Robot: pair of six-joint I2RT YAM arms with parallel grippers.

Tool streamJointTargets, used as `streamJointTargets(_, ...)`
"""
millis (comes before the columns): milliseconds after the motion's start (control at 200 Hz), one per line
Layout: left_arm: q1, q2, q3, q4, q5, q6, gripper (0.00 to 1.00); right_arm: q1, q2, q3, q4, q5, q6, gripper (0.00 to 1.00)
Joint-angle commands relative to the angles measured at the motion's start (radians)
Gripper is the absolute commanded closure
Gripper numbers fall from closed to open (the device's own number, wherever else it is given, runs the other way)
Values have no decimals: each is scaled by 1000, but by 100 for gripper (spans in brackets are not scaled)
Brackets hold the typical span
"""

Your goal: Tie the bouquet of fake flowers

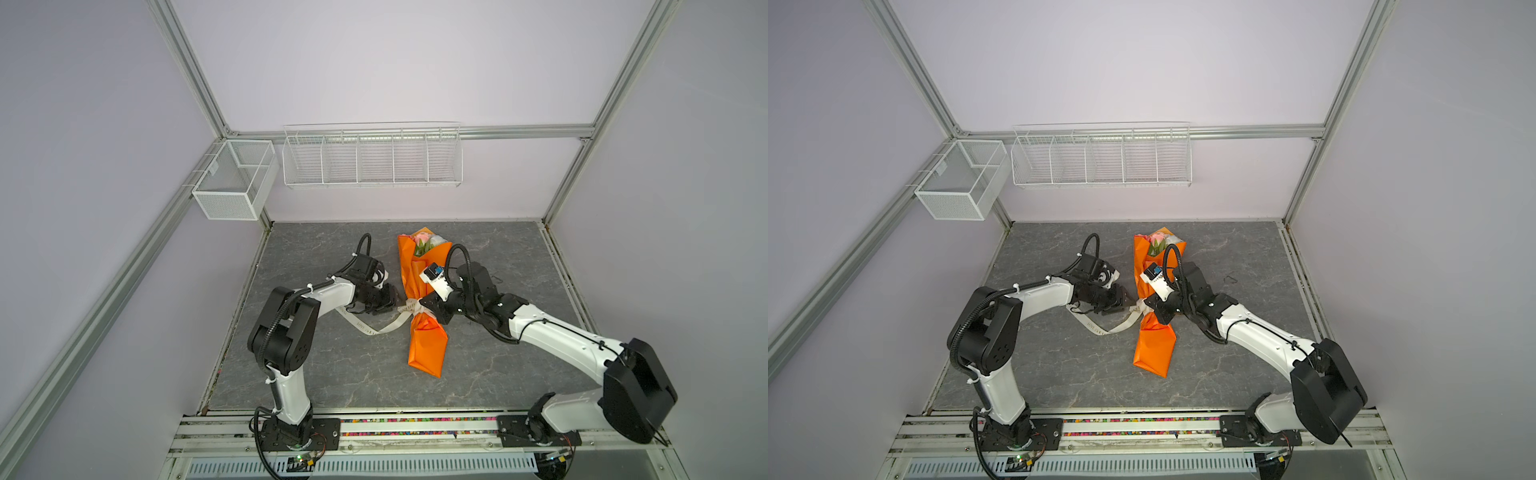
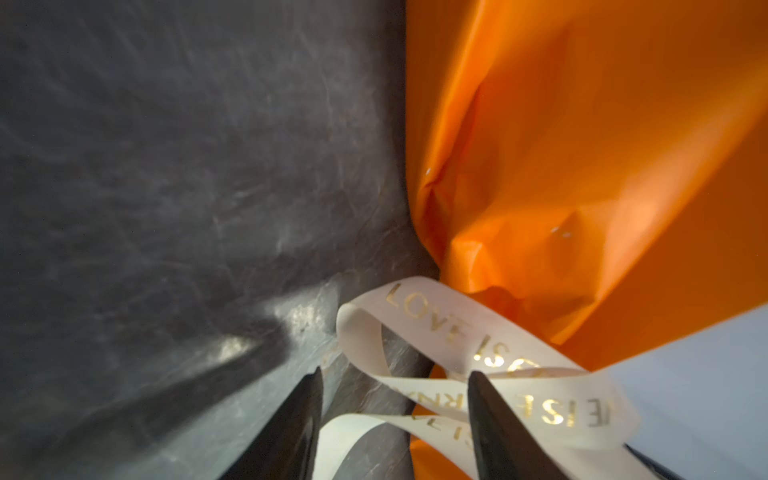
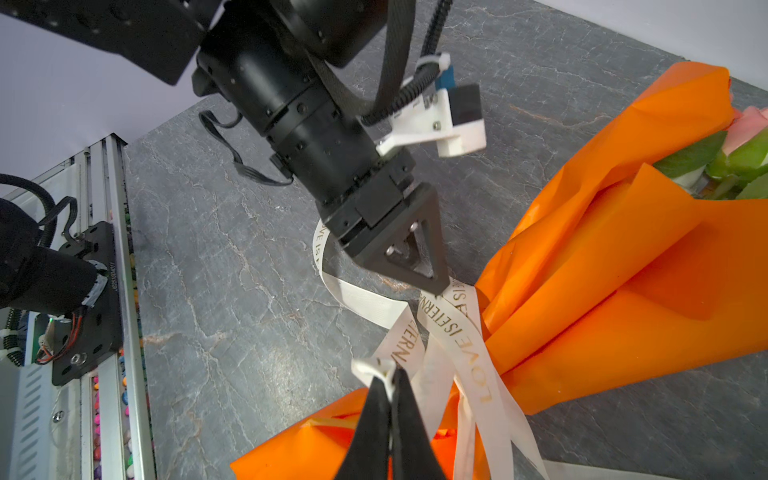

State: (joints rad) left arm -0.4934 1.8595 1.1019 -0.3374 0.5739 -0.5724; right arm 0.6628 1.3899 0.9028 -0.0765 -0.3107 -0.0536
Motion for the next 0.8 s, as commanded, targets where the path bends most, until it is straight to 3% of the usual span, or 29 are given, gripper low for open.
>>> streamJointTargets(0, 1, 10, -34, -24, -22, -40, 45, 0, -19, -18, 11, 6, -12, 93)
streamJointTargets(420, -16, 35, -63, 129, 10, -133, 49, 0, -20, -18, 5, 9, -13, 93)
streamJointTargets(795, -15, 77, -85, 276, -28, -249, 50, 0, -19, -18, 1, 11, -10, 93)
